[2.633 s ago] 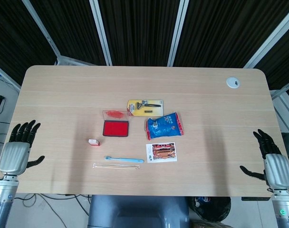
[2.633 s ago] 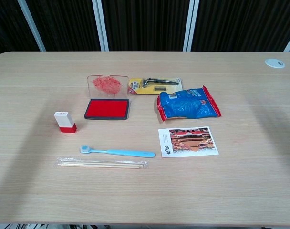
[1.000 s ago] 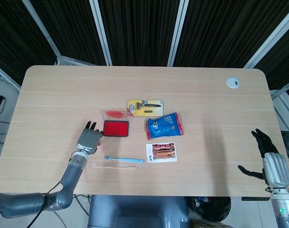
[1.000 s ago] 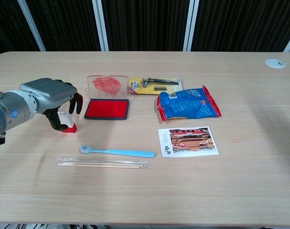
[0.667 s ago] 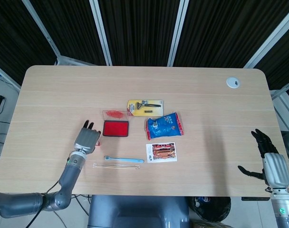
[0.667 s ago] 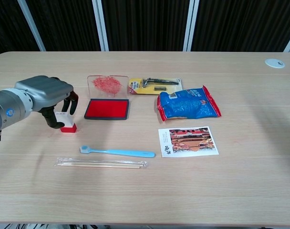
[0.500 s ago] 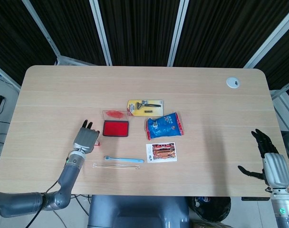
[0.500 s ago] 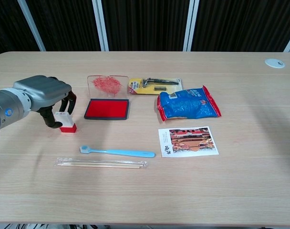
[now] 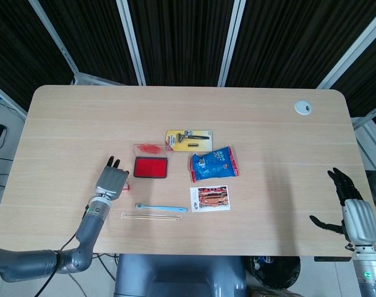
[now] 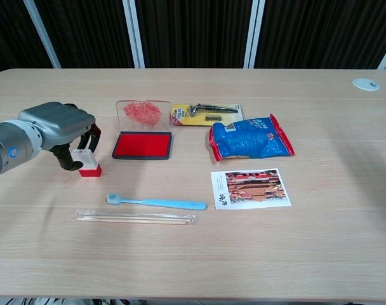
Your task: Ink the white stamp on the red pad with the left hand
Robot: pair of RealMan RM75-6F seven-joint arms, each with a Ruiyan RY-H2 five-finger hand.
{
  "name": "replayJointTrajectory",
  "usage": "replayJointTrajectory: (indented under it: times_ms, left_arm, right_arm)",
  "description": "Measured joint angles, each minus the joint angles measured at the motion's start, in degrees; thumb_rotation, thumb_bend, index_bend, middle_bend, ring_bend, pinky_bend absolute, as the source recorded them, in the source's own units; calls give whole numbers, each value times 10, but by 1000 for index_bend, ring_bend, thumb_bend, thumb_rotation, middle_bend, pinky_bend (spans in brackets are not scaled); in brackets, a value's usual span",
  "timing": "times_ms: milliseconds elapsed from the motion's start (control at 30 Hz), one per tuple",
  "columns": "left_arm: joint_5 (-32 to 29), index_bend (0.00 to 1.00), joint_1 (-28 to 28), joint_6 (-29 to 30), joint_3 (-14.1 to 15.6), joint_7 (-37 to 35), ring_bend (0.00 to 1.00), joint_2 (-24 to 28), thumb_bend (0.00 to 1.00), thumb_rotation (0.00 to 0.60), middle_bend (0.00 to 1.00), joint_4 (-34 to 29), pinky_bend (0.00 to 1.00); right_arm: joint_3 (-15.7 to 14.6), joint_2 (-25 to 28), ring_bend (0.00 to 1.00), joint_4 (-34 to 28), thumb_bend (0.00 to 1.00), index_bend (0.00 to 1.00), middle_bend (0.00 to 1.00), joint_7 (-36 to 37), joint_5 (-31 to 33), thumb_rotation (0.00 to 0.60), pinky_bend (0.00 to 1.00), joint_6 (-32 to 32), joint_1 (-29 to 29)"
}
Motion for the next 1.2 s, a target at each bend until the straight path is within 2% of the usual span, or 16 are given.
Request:
replayJointTrajectory:
  times_ms: [267, 467, 600, 733, 800, 1000, 1200]
  left_arm:
    - [-3, 502, -2, -2, 4, -2, 122, -2, 370, 600, 508, 4, 76]
    - [-1, 565, -2, 1, 6, -6, 162, -3, 504, 600, 567, 6, 110]
    - [8, 594, -1, 5, 7, -12, 239, -3, 538, 600, 596, 6, 200]
    - [26, 625, 0, 13, 6, -20, 378, -2, 548, 600, 629, 4, 414]
    - [41, 641, 0, 19, 5, -26, 417, -1, 552, 600, 647, 1, 459]
    - [88, 658, -3, 34, 5, -34, 444, 3, 558, 600, 669, -3, 483]
    - [93, 663, -21, 26, -8, -25, 452, 2, 558, 600, 674, 2, 492]
  right_arm:
    - [0, 0, 0, -1, 94, 0, 0, 4, 1, 600, 185, 0, 0]
    - [1, 0, 0, -1, 96, 0, 0, 5, 1, 600, 185, 1, -1]
    - [1, -1, 0, 0, 96, 0, 0, 7, 1, 600, 185, 2, -1]
    - [1, -1, 0, 0, 96, 0, 0, 8, 1, 600, 185, 2, -1]
    - [1, -1, 0, 0, 96, 0, 0, 8, 2, 600, 185, 2, -1]
    - [2, -1, 0, 0, 97, 0, 0, 9, 1, 600, 185, 3, -1]
    - [2, -1, 0, 0, 98, 0, 0, 10, 3, 600, 185, 1, -1]
